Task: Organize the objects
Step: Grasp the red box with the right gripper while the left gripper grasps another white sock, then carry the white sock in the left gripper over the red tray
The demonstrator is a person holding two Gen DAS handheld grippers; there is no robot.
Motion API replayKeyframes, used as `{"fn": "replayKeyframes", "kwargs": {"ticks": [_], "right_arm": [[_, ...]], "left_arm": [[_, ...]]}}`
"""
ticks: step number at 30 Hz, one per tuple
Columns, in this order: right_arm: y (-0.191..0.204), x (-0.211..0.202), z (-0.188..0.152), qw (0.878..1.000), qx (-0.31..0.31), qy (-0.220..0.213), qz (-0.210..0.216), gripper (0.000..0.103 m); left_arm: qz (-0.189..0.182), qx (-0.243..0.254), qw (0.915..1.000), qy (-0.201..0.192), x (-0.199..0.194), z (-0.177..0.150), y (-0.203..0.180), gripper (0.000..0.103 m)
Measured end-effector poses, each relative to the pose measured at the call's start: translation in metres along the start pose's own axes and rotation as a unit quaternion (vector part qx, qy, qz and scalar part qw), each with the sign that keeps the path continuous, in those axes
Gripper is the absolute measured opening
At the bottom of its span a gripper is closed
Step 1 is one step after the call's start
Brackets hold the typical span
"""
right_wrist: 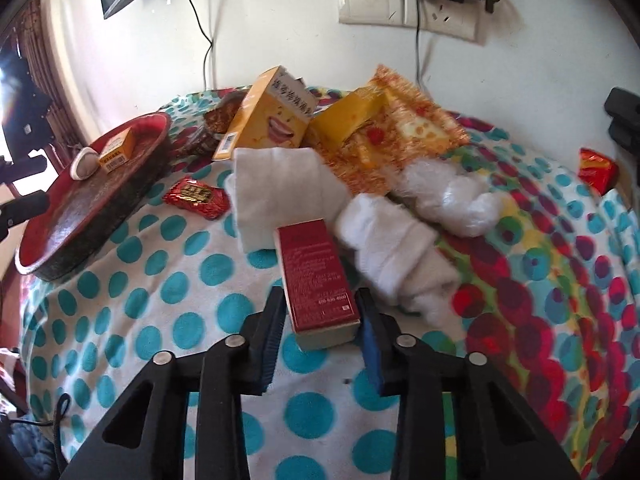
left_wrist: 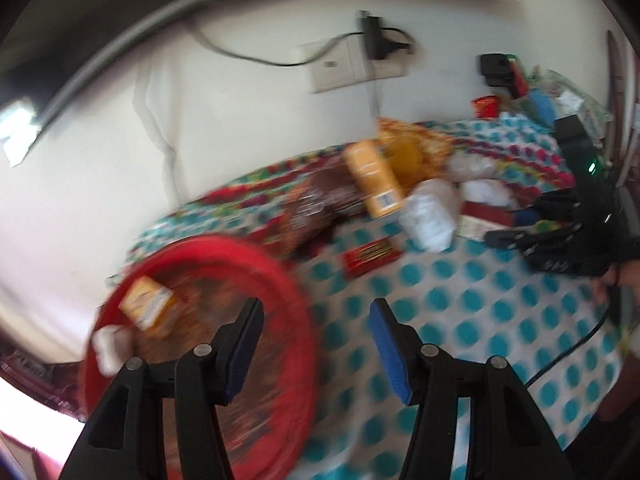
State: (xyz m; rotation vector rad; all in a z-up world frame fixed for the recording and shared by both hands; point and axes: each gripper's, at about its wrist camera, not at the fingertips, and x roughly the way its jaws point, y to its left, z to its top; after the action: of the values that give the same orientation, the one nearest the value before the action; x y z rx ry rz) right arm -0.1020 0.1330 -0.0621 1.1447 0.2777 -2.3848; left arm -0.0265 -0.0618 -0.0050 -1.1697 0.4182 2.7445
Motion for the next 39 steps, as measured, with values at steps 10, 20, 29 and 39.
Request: {"fn": "replayKeyframes", "kwargs": {"ticks": [10,20,29,39], "right_arm": [[-0.034,-0.005,-0.006,0.999,0.038,0.002,-0.013,0.028],[-0.037,-0.004,-0.008,0.999,0.041,0.003,0.007,0.028],[-0.039,-0.006,-0.01,0.999,0.04,0.002,-0.004,0.028],[-0.04,-0.007,-0.01,0.999,0.049,-0.001,-0.011,0.028]], "left_arm": [[-0.087,0.001,0.9954,0.041,0.077,0.052,-0.066,0.057],[-0.078,-0.005,0.9945,0.07,0.131,0.07,-0.083,0.057],[-0.122,-0.075,0.987,0.073,0.137,0.065,-0.073,0.038],[-0.097,-0.062,0.9912,0.065,0.114,0.055,-0.07,0.031]]}}
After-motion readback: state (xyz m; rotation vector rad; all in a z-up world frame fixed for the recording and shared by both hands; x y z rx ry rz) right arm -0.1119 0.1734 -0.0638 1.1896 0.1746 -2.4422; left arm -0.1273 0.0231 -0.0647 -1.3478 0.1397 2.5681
